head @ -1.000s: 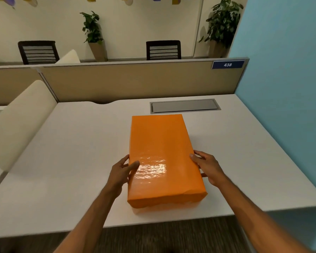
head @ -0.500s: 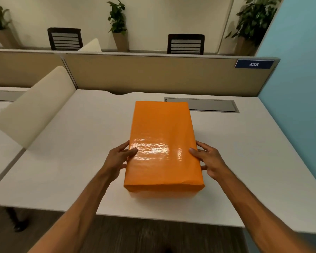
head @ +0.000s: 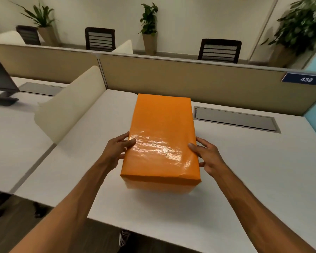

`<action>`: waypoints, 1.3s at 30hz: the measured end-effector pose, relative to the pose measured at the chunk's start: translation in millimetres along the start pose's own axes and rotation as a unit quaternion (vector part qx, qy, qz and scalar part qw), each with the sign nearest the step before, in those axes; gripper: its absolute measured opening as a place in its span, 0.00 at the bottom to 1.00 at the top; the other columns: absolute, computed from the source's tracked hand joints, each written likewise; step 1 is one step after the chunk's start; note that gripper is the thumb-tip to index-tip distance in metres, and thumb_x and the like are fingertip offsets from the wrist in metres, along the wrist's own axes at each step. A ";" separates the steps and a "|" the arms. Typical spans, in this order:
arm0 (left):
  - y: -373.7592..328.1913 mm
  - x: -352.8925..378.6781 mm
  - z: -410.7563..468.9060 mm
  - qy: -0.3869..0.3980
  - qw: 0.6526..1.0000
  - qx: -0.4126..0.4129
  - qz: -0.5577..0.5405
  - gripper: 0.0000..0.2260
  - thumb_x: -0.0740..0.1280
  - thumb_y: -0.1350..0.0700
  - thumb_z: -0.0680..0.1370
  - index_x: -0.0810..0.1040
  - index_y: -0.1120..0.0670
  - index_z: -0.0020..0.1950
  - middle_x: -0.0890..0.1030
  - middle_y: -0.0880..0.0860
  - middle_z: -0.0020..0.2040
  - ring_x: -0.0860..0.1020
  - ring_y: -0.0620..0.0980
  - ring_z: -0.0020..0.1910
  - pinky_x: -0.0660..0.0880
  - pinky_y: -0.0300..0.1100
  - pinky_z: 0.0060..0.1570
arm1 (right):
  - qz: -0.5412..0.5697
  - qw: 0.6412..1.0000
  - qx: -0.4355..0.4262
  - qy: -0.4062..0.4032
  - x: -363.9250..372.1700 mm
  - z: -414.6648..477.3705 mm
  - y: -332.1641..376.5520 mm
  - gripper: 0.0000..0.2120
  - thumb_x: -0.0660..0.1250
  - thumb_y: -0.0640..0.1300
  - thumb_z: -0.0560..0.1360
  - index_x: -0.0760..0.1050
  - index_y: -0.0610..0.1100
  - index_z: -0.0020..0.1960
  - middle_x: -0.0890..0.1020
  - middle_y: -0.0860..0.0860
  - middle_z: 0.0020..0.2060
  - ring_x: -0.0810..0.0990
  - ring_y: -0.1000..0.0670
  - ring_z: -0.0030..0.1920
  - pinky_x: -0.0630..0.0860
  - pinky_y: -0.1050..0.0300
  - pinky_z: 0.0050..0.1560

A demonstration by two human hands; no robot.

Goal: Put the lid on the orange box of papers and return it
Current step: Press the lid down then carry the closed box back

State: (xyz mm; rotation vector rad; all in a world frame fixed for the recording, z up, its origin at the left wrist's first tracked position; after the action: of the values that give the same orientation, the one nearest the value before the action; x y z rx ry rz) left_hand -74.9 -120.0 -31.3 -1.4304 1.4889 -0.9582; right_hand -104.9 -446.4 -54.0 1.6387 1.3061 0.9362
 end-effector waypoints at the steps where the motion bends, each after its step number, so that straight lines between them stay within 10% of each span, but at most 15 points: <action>1: -4.1 -10.6 10.5 0.000 1.000 0.002 0.001 0.26 0.71 0.52 0.77 0.70 0.50 0.75 0.78 0.55 0.67 0.76 0.62 0.63 0.76 0.60 0.58 | 0.002 1.000 -0.001 0.001 12.8 8.3 1.8 0.35 0.77 0.51 0.68 0.69 0.52 0.72 0.82 0.55 0.52 0.82 0.48 0.52 0.78 0.48 0.37; 14: -67.7 -195.8 191.1 -0.009 1.000 0.000 0.021 0.24 0.75 0.54 0.73 0.77 0.52 0.69 0.86 0.50 0.51 0.84 0.51 0.48 0.78 0.45 0.40 | 0.019 1.000 0.005 -0.008 224.4 141.5 41.3 0.29 0.77 0.51 0.69 0.72 0.55 0.68 0.82 0.55 0.53 0.82 0.50 0.51 0.78 0.48 0.38; 28: -88.1 -274.6 341.0 -0.002 0.998 -0.025 0.051 0.25 0.71 0.56 0.77 0.72 0.55 0.73 0.79 0.57 0.65 0.78 0.59 0.62 0.73 0.59 0.63 | 0.001 0.999 0.031 -0.030 335.9 256.3 60.7 0.29 0.74 0.50 0.73 0.69 0.53 0.71 0.80 0.55 0.51 0.80 0.52 0.48 0.77 0.49 0.38; 39: -97.2 -278.1 359.9 0.008 0.998 -0.006 0.067 0.23 0.68 0.55 0.79 0.71 0.54 0.74 0.78 0.57 0.67 0.77 0.54 0.57 0.73 0.51 0.56 | -0.025 0.999 0.021 -0.040 347.3 275.5 63.7 0.30 0.73 0.52 0.73 0.67 0.53 0.72 0.78 0.49 0.62 0.79 0.45 0.54 0.77 0.42 0.47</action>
State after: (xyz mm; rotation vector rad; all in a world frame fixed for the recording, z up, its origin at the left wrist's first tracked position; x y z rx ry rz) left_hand 295.2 160.9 -51.7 -1.3158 1.5831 -0.8821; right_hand 233.7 -154.6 -81.6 1.6497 1.3142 0.8104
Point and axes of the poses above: each hand's wrist, its own z-axis towards the middle knuckle, its own x-axis out of the palm, y = z × x, the point moved 4 cm from there along z, towards the middle knuckle
